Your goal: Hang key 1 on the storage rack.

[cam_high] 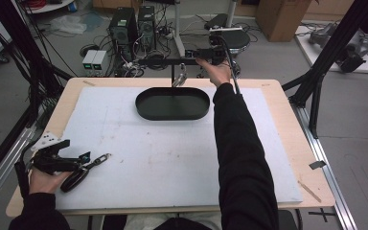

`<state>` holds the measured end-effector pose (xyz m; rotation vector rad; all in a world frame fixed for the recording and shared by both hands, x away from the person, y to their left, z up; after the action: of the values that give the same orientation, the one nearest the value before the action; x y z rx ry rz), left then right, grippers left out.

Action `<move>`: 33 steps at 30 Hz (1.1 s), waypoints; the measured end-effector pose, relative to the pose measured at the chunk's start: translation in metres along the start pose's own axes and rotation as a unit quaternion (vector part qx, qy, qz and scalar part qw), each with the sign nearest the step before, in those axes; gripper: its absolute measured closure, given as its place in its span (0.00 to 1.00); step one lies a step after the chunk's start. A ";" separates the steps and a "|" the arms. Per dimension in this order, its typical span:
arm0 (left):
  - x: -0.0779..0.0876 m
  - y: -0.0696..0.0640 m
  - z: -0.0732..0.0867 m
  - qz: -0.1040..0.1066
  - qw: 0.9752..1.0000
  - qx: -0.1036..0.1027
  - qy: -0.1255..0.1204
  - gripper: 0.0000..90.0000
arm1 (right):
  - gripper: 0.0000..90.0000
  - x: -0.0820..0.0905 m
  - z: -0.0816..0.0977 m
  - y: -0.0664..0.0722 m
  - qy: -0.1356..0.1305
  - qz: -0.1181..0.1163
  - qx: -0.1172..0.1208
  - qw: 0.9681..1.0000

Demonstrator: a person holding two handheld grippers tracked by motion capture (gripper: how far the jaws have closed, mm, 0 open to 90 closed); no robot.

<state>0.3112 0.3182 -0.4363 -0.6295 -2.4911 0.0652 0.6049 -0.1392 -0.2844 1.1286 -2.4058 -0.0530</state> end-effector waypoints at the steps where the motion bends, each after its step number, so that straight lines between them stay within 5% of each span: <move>1: 0.000 0.000 0.000 0.000 1.000 0.001 0.000 0.02 | 0.11 0.002 0.001 0.002 0.005 0.006 0.005 1.000; 3: 0.000 0.000 0.000 -0.001 1.000 0.000 0.000 0.02 | 0.01 0.007 0.003 0.005 0.010 0.017 0.015 1.000; 13: -0.002 0.000 0.000 -0.005 1.000 0.000 0.003 0.02 | 0.01 0.029 0.018 0.020 0.042 0.046 0.062 0.996; 33: -0.002 0.000 0.001 -0.009 1.000 -0.001 0.006 0.02 | 0.01 0.064 0.035 0.034 0.028 0.055 0.082 0.995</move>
<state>0.3118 0.3172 -0.4376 -0.6071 -2.4844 0.0508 0.5303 -0.1693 -0.2812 1.0508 -2.4531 0.2132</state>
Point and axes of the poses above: each handheld gripper's, and its own axes: x roughly backward along the jaws, z roughly out of its underside, y roughly to its left, the point moved 3 cm from there along -x, roughly forward along the jaws, and after that the axes turned 7 degrees about x, right-handed, at the moved point
